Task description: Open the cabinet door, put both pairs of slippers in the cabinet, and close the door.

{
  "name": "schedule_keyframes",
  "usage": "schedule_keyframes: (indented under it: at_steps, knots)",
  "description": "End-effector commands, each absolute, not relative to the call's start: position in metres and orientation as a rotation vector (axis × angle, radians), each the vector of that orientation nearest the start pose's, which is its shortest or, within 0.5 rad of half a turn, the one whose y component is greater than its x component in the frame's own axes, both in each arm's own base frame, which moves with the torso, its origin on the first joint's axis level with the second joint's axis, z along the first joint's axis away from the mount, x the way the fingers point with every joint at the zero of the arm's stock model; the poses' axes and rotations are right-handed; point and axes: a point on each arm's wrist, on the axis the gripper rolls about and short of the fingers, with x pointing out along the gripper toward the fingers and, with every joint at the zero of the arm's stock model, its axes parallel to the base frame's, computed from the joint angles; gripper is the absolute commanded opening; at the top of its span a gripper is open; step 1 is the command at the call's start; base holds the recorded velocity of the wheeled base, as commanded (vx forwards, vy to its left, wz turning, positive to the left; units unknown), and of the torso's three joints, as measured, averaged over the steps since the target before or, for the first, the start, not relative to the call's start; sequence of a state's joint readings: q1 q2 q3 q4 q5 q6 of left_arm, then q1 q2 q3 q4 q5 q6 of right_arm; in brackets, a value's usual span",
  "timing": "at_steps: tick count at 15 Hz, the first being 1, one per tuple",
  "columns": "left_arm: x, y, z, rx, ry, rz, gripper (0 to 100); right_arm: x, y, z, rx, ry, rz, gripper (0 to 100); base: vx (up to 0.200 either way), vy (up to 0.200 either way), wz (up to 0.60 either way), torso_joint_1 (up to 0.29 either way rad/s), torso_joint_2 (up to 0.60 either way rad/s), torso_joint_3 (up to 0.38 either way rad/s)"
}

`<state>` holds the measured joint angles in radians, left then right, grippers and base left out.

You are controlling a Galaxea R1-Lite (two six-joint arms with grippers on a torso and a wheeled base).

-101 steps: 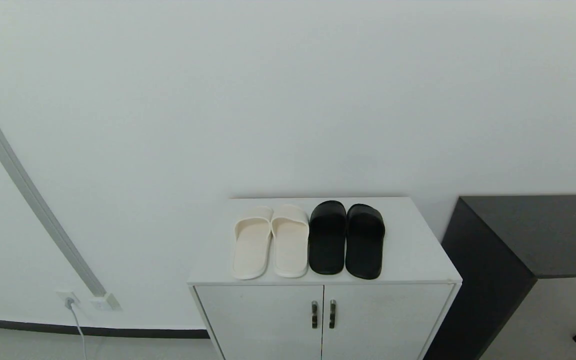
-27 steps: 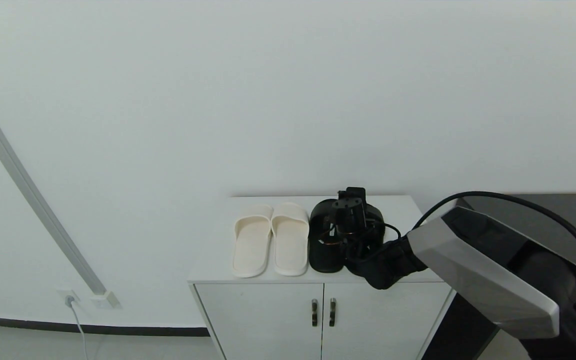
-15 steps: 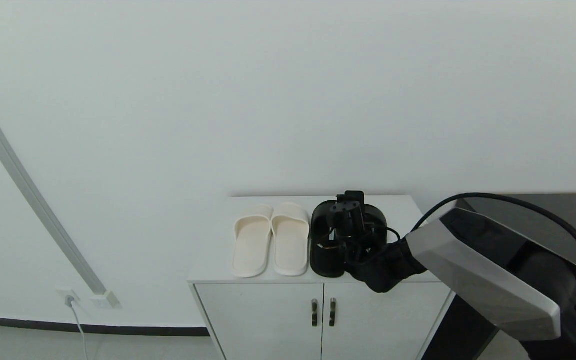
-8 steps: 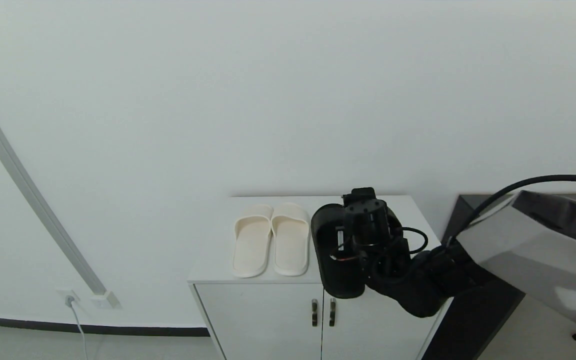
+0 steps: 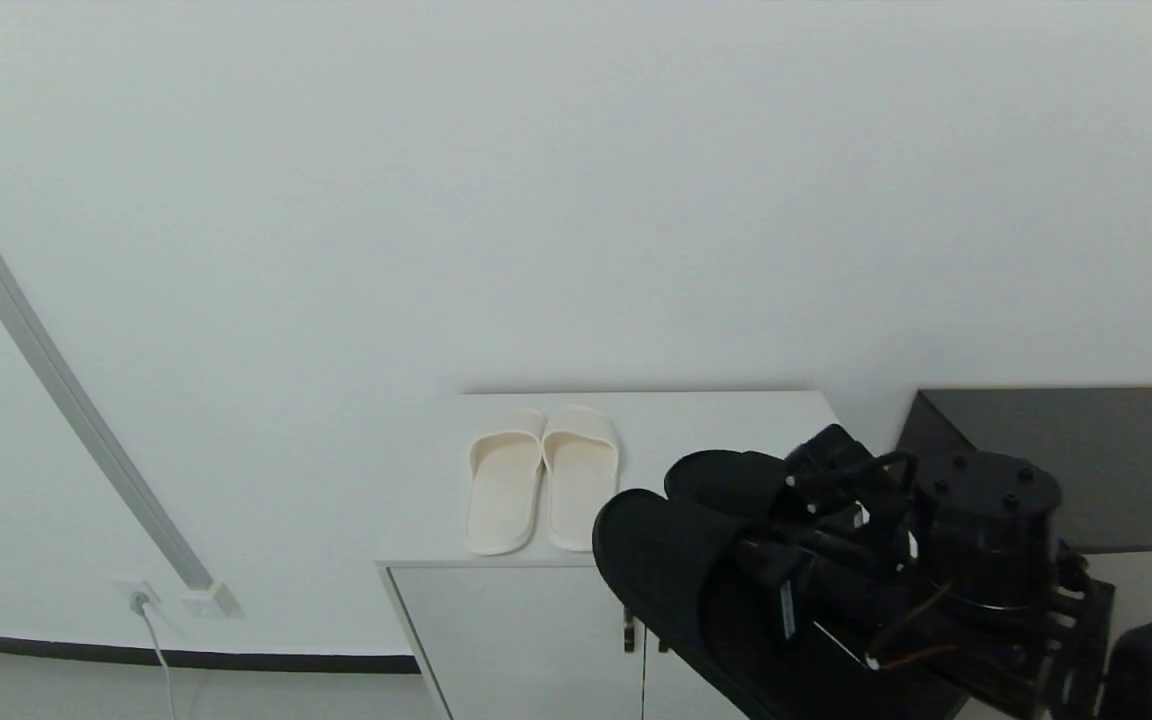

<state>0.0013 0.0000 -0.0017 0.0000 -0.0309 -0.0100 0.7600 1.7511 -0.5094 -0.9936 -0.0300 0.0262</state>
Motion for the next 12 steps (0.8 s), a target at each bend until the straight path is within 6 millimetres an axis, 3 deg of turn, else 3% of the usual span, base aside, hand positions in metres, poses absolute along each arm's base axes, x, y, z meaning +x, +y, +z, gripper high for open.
schedule_keyframes:
  at_steps: [1,12]
  knots:
    - [-0.0229,-0.0007,0.0759,-0.011,-0.001,-0.029,0,0.184,0.1759,0.1433,-0.061,0.223,0.764,0,0.0,0.0,0.0,0.0,0.0,0.0]
    - [-0.0228,-0.0007,0.0759,-0.015,0.0,-0.029,0,0.1771,0.1694,0.1393,-0.061,0.248,0.763,0,0.0,0.0,0.0,0.0,0.0,0.0]
